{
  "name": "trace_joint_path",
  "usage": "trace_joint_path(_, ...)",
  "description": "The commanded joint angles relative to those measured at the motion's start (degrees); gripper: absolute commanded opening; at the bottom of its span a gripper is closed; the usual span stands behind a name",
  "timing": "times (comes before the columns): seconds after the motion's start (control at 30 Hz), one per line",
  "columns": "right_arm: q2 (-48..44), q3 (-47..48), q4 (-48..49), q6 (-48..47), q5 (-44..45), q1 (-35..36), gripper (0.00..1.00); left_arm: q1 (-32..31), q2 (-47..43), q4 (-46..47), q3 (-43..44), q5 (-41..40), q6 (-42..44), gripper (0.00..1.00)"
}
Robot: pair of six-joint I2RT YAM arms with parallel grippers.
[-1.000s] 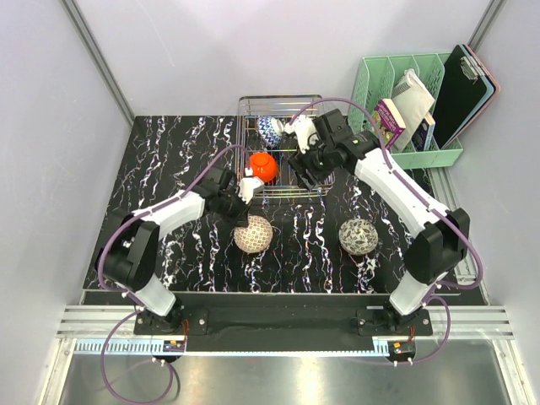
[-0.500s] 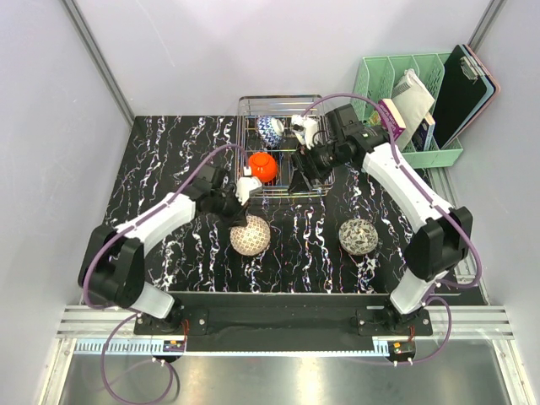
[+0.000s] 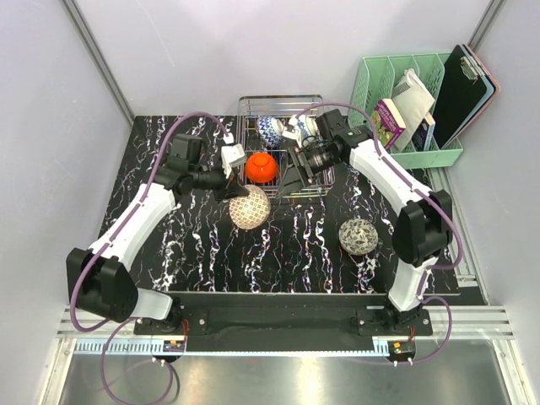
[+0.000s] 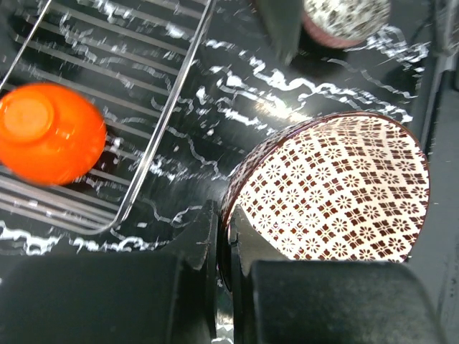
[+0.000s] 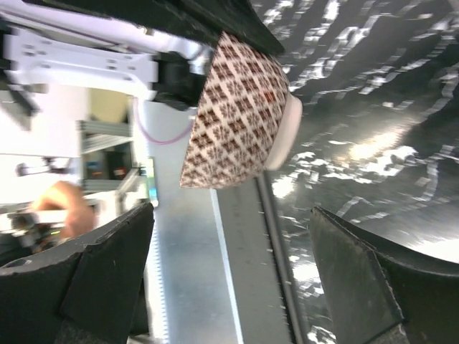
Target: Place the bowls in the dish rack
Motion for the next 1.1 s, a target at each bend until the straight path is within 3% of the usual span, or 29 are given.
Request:
trace_joint_path(0.0,1.90,3.07,2.98,4.76,-10.50,-0.03,0.96,0.14,-0.98,0.90,3.55,6.88,0.58,0.00)
trace_joint_path(0.4,5.51,1.05,9.40,10.57,-13.07,2.16,0.99,-0.03,-1.68,8.88,2.85,2.05,-5.12,0.00)
trace_joint_path(0.87,8.15,2.11,9.40,10.57,-12.89,4.98,0.98,-1.44,-3.26,11.79,1.53,-2.35,-6.10,0.00)
trace_joint_path(1.07,7.98,2.37,9.40,10.92,-13.77,5.07,0.86,-1.53,-3.62,12.41,0.83,-2.79,-6.36,0.00)
